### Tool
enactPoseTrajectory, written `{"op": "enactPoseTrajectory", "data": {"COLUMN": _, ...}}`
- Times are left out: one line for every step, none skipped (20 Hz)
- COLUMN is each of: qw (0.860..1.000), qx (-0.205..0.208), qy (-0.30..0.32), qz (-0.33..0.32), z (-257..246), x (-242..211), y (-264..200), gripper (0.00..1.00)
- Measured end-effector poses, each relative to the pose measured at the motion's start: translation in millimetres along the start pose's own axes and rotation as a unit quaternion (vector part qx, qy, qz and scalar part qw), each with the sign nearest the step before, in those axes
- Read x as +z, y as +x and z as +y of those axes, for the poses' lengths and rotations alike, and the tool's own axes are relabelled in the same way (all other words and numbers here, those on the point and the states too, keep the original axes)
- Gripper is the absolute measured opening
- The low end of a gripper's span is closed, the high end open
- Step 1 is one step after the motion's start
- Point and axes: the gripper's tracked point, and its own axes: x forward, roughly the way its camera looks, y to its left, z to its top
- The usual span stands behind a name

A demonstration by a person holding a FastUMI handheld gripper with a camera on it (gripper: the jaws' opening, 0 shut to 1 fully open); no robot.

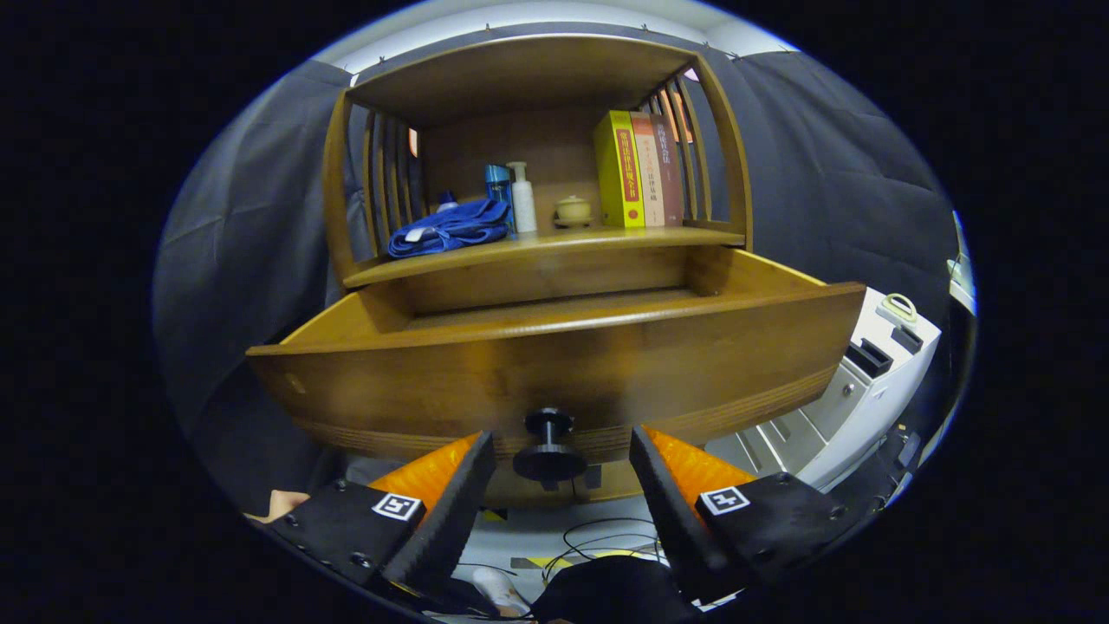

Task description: Pull open the drawer, take out the items inside it, and place them on the countertop above the cabinet.

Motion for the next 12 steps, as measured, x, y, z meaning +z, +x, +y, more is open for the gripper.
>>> {"op": "enactPoseTrajectory", "data": {"qw": 1.000, "qx": 0.000, "qy": -0.005, "qz": -0.003, "z": 0, "x": 5, "y": -4, "gripper": 1.00}}
{"op": "enactPoseTrajectory", "data": {"qw": 1.000, "qx": -0.001, "qy": -0.007, "qz": -0.007, "z": 0, "x": 13, "y": -8, "gripper": 1.00}}
{"op": "enactPoseTrajectory", "data": {"qw": 1.000, "qx": 0.002, "qy": -0.005, "qz": -0.010, "z": 1, "x": 21, "y": -11, "gripper": 1.00}}
{"op": "enactPoseTrajectory", "data": {"qw": 1.000, "qx": 0.007, "qy": -0.002, "qz": -0.015, "z": 4, "x": 29, "y": -14, "gripper": 0.99}}
{"op": "enactPoseTrajectory", "data": {"qw": 1.000, "qx": 0.007, "qy": -0.001, "qz": -0.020, "z": 4, "x": 37, "y": -16, "gripper": 0.99}}
{"op": "enactPoseTrajectory", "data": {"qw": 1.000, "qx": 0.009, "qy": -0.004, "qz": -0.024, "z": 4, "x": 46, "y": -16, "gripper": 0.99}}
{"op": "enactPoseTrajectory", "data": {"qw": 1.000, "qx": 0.010, "qy": -0.006, "qz": -0.028, "z": 4, "x": 55, "y": -16, "gripper": 0.99}}
{"op": "enactPoseTrajectory", "data": {"qw": 0.999, "qx": 0.012, "qy": -0.007, "qz": -0.030, "z": 6, "x": 63, "y": -15, "gripper": 0.99}}
{"op": "enactPoseTrajectory", "data": {"qw": 0.999, "qx": 0.017, "qy": -0.008, "qz": -0.032, "z": 9, "x": 74, "y": -13, "gripper": 0.99}}
{"op": "enactPoseTrajectory", "data": {"qw": 0.999, "qx": 0.019, "qy": -0.011, "qz": -0.034, "z": 11, "x": 84, "y": -9, "gripper": 0.99}}
{"op": "enactPoseTrajectory", "data": {"qw": 0.999, "qx": 0.021, "qy": -0.021, "qz": -0.028, "z": 10, "x": 92, "y": -2, "gripper": 0.99}}
{"op": "enactPoseTrajectory", "data": {"qw": 0.999, "qx": 0.023, "qy": -0.021, "qz": -0.025, "z": 10, "x": 102, "y": 4, "gripper": 0.98}}
